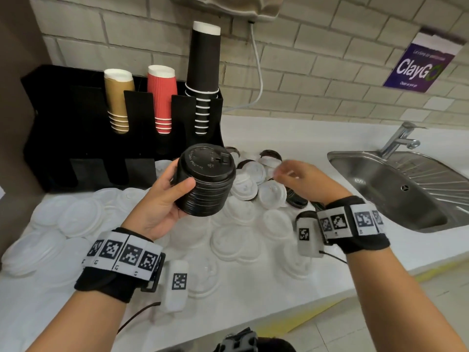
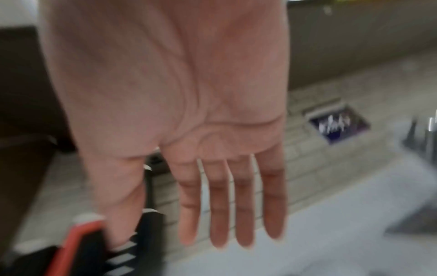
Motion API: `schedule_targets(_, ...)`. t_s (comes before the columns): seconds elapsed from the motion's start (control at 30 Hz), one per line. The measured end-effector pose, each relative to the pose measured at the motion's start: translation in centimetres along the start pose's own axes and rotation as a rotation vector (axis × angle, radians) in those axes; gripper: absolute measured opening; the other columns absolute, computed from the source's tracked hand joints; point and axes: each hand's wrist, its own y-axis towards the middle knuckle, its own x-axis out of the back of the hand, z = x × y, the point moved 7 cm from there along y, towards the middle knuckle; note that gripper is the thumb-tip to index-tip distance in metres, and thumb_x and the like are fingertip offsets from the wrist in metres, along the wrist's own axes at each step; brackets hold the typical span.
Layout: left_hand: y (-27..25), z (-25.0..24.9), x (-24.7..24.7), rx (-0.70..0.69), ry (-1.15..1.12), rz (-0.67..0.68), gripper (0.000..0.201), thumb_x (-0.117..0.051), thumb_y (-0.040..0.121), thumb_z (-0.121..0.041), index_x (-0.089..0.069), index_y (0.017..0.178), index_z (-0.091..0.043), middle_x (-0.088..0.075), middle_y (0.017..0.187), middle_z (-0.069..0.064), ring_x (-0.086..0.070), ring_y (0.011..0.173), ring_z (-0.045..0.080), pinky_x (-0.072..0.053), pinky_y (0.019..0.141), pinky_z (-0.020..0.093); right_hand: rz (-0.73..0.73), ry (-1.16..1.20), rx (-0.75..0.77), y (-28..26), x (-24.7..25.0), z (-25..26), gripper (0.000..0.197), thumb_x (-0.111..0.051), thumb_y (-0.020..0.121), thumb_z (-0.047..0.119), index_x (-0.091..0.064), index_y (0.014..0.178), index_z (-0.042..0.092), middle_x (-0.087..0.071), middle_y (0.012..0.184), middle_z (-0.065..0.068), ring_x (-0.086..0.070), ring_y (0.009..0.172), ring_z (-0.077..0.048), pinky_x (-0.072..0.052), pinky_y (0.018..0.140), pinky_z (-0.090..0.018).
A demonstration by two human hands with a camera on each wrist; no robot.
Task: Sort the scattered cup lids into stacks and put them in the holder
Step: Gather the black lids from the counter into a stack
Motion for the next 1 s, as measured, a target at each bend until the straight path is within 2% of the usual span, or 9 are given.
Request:
schedule_targets(0.07,-0.2,-0.4,0.3,-0.006,-0.024,-0.005,0.106,-0.097,0.033,-0.045,-0.053,0.127,-0.024,-0.069,0.116,0.0,-0.067,0.107,0.017,-0.059,0.073,0.03,0.159,-0.336,-0.253,-0.3,-0.1,-5.2,0.045,-0.071,0.083,0.039,-0.054,0.116,0.013,-0.058,0.111,-0.002,-0.056,0.102,-0.022,-0.046,0.086,-0.033)
schedule_targets(0.17,-0.3,-0.3,0.0,-0.004,-0.049,0.008,0.108,-0.098,0.031,-0.046,-0.053,0.128,-0.024,-0.069,0.116,0.0,-0.067,0.106,0.017,-0.059,0.075,0.031,0.369,-0.494,-0.441,-1.7,-1.5,-9.9,0.073,-0.082,0.07,0.039,-0.043,0.126,0.015,-0.052,0.108,0.0,-0.05,0.094,-0.02,-0.044,0.079,-0.032)
schedule_targets(0.27,-0.5,-0.1,-0.2,0.003,-0.044,0.018,0.108,-0.098,0.029,-0.044,-0.054,0.126,-0.023,-0.069,0.116,0.001,-0.067,0.105,0.017,-0.059,0.078,0.031,0.444,-0.501,-0.476,-2.1,-2.8,-11.9,0.079,-0.085,0.066,0.034,-0.038,0.128,0.019,-0.05,0.103,0.003,-0.05,0.093,-0.021,-0.043,0.075,-0.033)
schedule_targets(0.5,-0.7,0.0,-0.3,0.004,-0.042,-0.006,0.109,-0.1,0.025,-0.035,-0.056,0.124,-0.021,-0.07,0.111,0.003,-0.069,0.1,0.016,-0.059,0.074,0.028,0.427,-0.517,-0.444,-1.6,-2.9,-11.6,0.074,-0.079,0.073,0.031,-0.034,0.132,0.025,-0.049,0.103,-0.001,-0.053,0.09,-0.023,-0.045,0.073,-0.033)
schedule_targets(0.6,-0.9,-0.2,-0.1,-0.003,-0.034,-0.011,0.105,-0.1,0.026,-0.035,-0.057,0.121,-0.021,-0.073,0.105,0.001,-0.07,0.098,0.016,-0.059,0.073,0.027,0.363,-0.437,-0.347,-1.6,-0.6,-8.5,0.068,-0.077,0.072,0.033,-0.04,0.128,0.037,-0.054,0.109,0.0,-0.057,0.092,-0.022,-0.049,0.08,-0.034)
schedule_targets(0.73,-1.0,-0.2,0.0,-0.006,-0.043,-0.012,0.102,-0.1,0.026,-0.033,-0.058,0.119,-0.022,-0.073,0.104,0.001,-0.07,0.098,0.016,-0.059,0.071,0.028,0.142,0.195,0.076,-1.9,1.8,0.8,0.057,-0.08,0.076,0.024,-0.053,0.12,0.048,-0.059,0.109,0.002,-0.063,0.099,-0.014,-0.047,0.083,-0.015)
schedule_targets(0.83,-1.0,-0.2,-0.1,-0.006,-0.031,-0.01,0.098,-0.099,0.029,-0.03,-0.059,0.119,-0.024,-0.073,0.106,0.0,-0.07,0.098,0.016,-0.058,0.07,0.028,0.053,0.566,0.327,-2.5,1.3,7.3,0.054,-0.072,0.081,0.022,-0.054,0.127,0.042,-0.059,0.11,0.0,-0.062,0.104,-0.014,-0.049,0.094,-0.027)
schedule_targets(0.93,-1.1,-0.2,0.3,-0.005,-0.009,-0.012,0.073,-0.085,0.057,-0.01,-0.057,0.123,-0.024,-0.071,0.108,0.0,-0.069,0.101,0.017,-0.058,0.071,0.029,0.03,0.588,0.422,-2.2,-0.5,10.9,0.052,-0.069,0.082,0.025,-0.054,0.13,0.036,-0.059,0.118,-0.004,-0.059,0.112,-0.022,-0.048,0.101,-0.041)
schedule_targets(1.0,-1.2,-0.4,0.7,-0.011,0.003,-0.013,0.067,-0.073,0.065,-0.004,-0.055,0.127,-0.024,-0.071,0.109,0.0,-0.069,0.102,0.017,-0.058,0.072,0.029,0.023,0.559,0.45,-1.8,-1.6,12.2,0.051,-0.07,0.081,0.025,-0.056,0.13,0.031,-0.058,0.123,-0.004,-0.057,0.116,-0.021,-0.048,0.101,-0.044)
